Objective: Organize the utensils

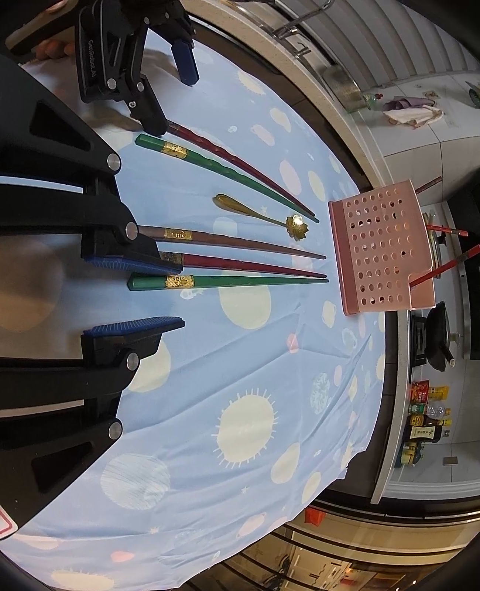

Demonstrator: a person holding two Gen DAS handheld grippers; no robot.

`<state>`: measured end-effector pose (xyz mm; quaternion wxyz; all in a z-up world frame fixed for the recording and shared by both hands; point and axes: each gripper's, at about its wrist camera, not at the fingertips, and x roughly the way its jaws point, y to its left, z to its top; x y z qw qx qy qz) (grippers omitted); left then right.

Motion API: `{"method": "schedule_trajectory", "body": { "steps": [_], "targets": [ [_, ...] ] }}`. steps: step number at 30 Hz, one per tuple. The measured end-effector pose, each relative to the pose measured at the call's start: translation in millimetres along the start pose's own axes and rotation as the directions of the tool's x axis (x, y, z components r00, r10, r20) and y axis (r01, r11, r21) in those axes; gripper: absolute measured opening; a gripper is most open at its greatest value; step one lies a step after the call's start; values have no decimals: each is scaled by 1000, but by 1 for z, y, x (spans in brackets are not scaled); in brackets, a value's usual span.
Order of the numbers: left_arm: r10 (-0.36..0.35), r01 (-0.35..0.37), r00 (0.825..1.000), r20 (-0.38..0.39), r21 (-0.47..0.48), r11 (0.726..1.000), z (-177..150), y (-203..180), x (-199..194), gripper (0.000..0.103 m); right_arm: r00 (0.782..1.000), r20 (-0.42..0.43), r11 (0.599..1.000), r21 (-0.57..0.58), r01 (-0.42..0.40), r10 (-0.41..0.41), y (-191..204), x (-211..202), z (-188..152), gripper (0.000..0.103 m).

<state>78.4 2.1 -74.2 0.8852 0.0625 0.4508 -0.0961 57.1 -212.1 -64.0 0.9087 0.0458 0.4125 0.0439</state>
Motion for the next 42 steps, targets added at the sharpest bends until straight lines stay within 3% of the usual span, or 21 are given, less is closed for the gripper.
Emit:
{"method": "schedule_trajectory", "body": {
  "steps": [6, 9, 23, 28, 42],
  "targets": [
    [-6, 6, 1000, 8, 9, 1000, 1, -3, 0, 90, 1000, -6, 1000, -3, 2, -2, 1, 3, 0, 17],
    [-16, 15, 1000, 14, 15, 1000, 3, -6, -1, 82, 1000, -7, 1000, -5, 3, -3, 1, 4, 0, 12],
    [-132, 132, 991, 10, -19, 991, 4, -2, -9, 17, 1000, -7, 1000, 4, 4, -4, -4, -6, -9, 7],
    [-175, 175, 985, -3, -47, 984, 0, 3, -12, 8, 1000, 0, 1000, 14, 3, -3, -7, -15, -14, 7],
    [-183, 185, 982, 33, -52, 981, -7, 6, -45, 8, 996, 93, 1000, 26, -17, 15, -11, -65, -12, 7]
  ]
}}
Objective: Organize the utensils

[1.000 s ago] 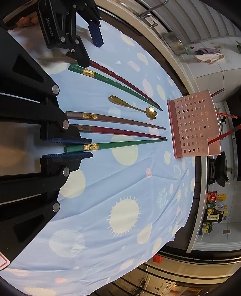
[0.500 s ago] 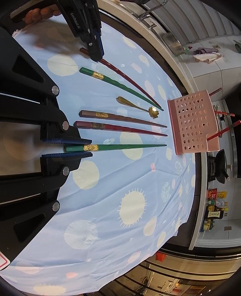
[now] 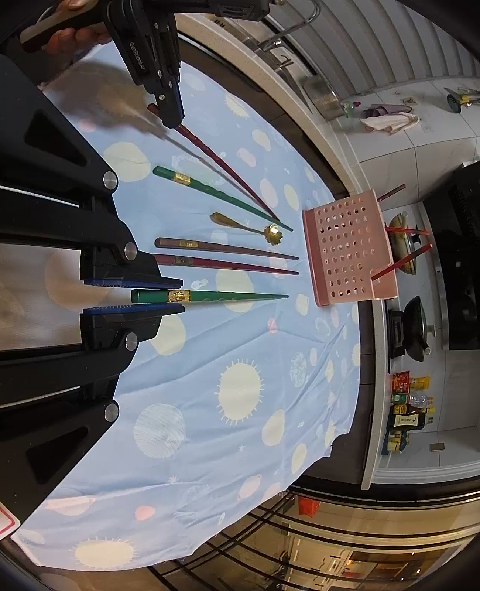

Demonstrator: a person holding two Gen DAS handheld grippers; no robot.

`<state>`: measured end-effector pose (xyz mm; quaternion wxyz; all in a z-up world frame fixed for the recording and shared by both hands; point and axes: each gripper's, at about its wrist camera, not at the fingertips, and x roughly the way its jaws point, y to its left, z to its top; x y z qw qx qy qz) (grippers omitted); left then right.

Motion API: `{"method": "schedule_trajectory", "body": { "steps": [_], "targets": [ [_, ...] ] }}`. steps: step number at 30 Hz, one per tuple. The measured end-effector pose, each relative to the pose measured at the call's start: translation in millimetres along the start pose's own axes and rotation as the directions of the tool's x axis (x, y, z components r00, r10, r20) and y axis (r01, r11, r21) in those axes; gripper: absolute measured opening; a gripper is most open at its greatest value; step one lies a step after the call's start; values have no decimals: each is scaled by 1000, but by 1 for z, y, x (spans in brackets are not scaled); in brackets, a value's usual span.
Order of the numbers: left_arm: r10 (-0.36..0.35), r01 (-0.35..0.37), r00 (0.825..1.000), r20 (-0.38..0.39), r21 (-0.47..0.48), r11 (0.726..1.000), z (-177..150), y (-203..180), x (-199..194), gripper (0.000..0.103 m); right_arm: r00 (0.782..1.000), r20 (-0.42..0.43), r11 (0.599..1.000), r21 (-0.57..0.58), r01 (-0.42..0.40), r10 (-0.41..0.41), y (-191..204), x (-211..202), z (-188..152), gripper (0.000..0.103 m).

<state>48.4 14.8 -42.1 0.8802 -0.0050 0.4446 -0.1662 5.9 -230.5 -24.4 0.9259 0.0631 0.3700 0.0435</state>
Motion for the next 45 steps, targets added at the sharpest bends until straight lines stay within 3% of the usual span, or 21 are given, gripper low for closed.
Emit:
{"method": "schedule_trajectory", "body": {
  "steps": [7, 18, 30, 33, 36, 39, 42, 43, 45],
  "targets": [
    [-14, 14, 992, 127, 1, 1000, 22, 0, -47, 8, 993, 108, 999, 2, -36, 36, 3, -37, 27, 7],
    [-10, -1, 953, 304, 36, 999, 84, -7, -95, 8, 958, 276, 997, -30, -77, 83, 6, -81, 90, 7],
    [5, -41, 912, 411, 77, 996, 151, -14, -119, 7, 930, 341, 990, -71, -121, 138, 10, -86, 146, 7],
    [9, -46, 909, 418, 78, 996, 165, -14, -120, 7, 924, 358, 990, -79, -116, 137, 13, -83, 159, 7],
    [14, -48, 915, 403, 74, 996, 162, -9, -116, 7, 922, 362, 990, -79, -115, 136, 15, -81, 160, 7],
    [21, -47, 935, 354, 67, 997, 138, -3, -103, 8, 928, 348, 990, -77, -116, 135, 14, -80, 149, 7],
    [15, -28, 968, 250, 46, 999, 103, 6, -80, 35, 937, 327, 992, -64, -108, 124, 12, -79, 134, 7],
    [24, -34, 976, 218, 43, 999, 89, 9, -72, 40, 939, 321, 992, -56, -112, 124, 10, -80, 128, 7],
    [44, -50, 988, 145, 43, 998, 60, 10, -57, 41, 942, 313, 992, -35, -120, 125, 6, -83, 120, 7]
  ]
}}
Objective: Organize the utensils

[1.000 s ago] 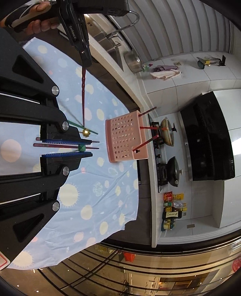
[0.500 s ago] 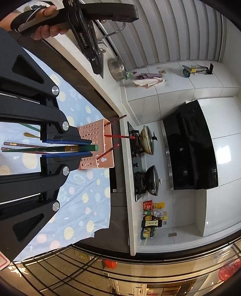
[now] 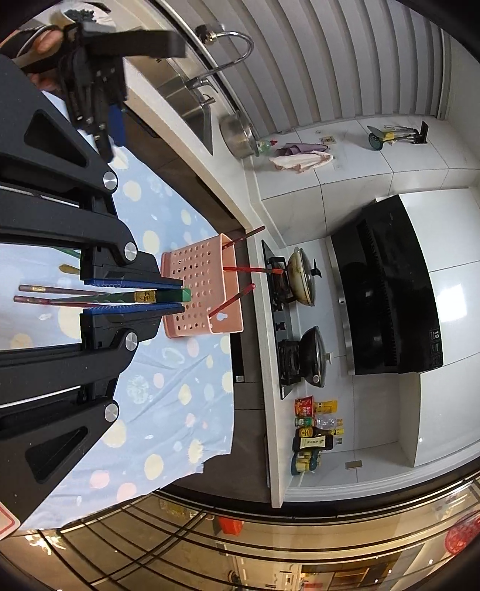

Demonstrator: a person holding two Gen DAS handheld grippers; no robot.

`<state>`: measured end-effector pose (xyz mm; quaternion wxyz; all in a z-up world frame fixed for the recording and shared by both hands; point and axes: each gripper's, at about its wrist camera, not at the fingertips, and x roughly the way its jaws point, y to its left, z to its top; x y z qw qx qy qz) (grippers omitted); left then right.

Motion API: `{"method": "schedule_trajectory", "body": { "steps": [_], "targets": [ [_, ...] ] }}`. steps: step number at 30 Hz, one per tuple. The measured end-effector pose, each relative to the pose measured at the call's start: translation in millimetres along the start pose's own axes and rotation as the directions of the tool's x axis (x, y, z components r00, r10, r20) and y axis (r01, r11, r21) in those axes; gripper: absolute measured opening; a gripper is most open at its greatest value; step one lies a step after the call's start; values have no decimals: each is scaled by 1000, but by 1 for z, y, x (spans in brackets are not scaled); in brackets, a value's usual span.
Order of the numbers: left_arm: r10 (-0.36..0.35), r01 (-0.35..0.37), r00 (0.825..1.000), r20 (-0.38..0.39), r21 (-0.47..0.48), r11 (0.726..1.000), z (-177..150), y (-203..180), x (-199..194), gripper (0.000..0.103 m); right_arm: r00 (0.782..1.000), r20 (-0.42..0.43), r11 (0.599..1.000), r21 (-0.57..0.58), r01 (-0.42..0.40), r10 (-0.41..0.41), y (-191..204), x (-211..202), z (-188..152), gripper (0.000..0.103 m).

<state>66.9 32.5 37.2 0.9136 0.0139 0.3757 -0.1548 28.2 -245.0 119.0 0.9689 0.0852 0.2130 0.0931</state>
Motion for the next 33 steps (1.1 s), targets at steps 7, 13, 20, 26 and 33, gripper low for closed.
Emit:
{"method": "schedule_trajectory", "body": {
  "steps": [7, 13, 20, 26, 33],
  "targets": [
    [-1, -4, 986, -168, -29, 1000, -74, 4, 24, 47, 1000, 19, 999, 30, 12, -13, -1, -25, -12, 7],
    [-7, -2, 974, -227, -41, 999, -105, 3, 33, 47, 999, 43, 999, 29, 30, -31, 0, -42, -15, 7],
    [-9, -1, 975, -220, -48, 999, -110, 2, 32, 16, 998, 51, 999, 38, 33, -35, -1, -46, -15, 7],
    [-38, 26, 973, -227, -56, 998, -111, 1, 27, 8, 998, 52, 999, 40, 34, -37, -2, -47, -15, 7],
    [-37, 31, 993, -114, -57, 998, -70, 2, -7, 8, 997, 74, 999, 43, 12, -15, -6, -47, -3, 7]
  ]
}}
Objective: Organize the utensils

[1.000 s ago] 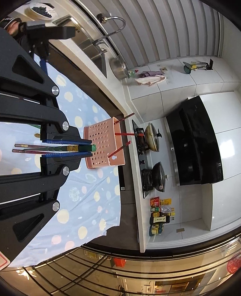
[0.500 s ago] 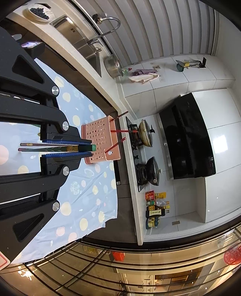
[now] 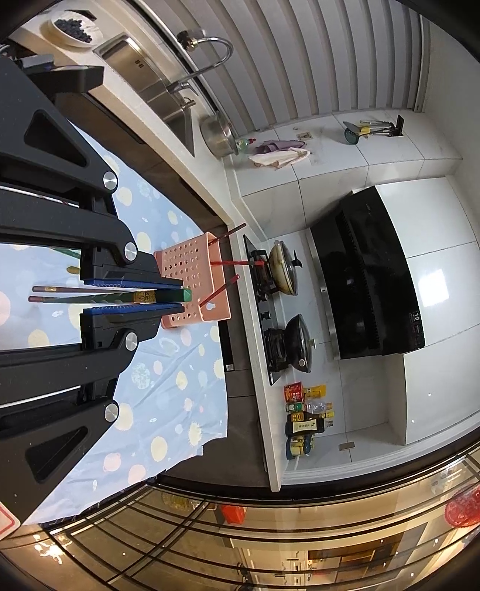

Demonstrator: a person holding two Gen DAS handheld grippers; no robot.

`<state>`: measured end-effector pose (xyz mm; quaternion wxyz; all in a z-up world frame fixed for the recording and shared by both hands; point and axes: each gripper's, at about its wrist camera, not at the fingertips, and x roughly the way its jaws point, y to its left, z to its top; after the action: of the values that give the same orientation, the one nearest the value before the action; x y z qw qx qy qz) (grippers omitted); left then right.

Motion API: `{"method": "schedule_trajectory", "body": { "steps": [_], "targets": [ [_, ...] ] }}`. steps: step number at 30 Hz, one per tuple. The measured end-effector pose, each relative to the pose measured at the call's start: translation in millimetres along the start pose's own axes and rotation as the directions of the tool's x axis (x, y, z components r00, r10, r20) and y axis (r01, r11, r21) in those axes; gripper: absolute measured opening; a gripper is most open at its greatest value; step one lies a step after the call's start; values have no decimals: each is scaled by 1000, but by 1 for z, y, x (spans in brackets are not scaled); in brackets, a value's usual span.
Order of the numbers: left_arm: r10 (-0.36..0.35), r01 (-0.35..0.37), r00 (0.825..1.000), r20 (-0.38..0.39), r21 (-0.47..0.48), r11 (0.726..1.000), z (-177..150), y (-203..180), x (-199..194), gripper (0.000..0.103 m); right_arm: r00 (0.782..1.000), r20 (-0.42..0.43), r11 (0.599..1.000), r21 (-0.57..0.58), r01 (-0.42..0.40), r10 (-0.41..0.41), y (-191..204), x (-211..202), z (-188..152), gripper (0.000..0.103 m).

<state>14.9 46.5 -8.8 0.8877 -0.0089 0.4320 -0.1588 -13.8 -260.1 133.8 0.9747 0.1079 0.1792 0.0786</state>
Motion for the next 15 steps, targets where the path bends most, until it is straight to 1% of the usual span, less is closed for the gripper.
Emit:
{"method": "schedule_trajectory", "body": {
  "steps": [3, 5, 7, 11, 15],
  "targets": [
    [5, -7, 996, 93, 20, 1000, 34, -2, -22, 7, 1000, 14, 1000, 0, -20, 20, 0, 6, 13, 7],
    [12, -19, 988, 153, 39, 999, 59, -4, -35, 7, 999, 24, 999, -6, -33, 33, 1, 13, 22, 7],
    [29, -43, 977, 213, 62, 997, 85, -8, -46, 7, 999, 32, 999, -12, -41, 41, 2, 21, 33, 7],
    [35, -63, 956, 290, 88, 994, 132, -15, -56, 7, 997, 42, 998, -24, -56, 57, 6, 39, 54, 7],
    [24, -62, 942, 334, 103, 993, 175, -21, -56, 7, 997, 47, 997, -43, -61, 63, 10, 61, 73, 7]
  ]
}}
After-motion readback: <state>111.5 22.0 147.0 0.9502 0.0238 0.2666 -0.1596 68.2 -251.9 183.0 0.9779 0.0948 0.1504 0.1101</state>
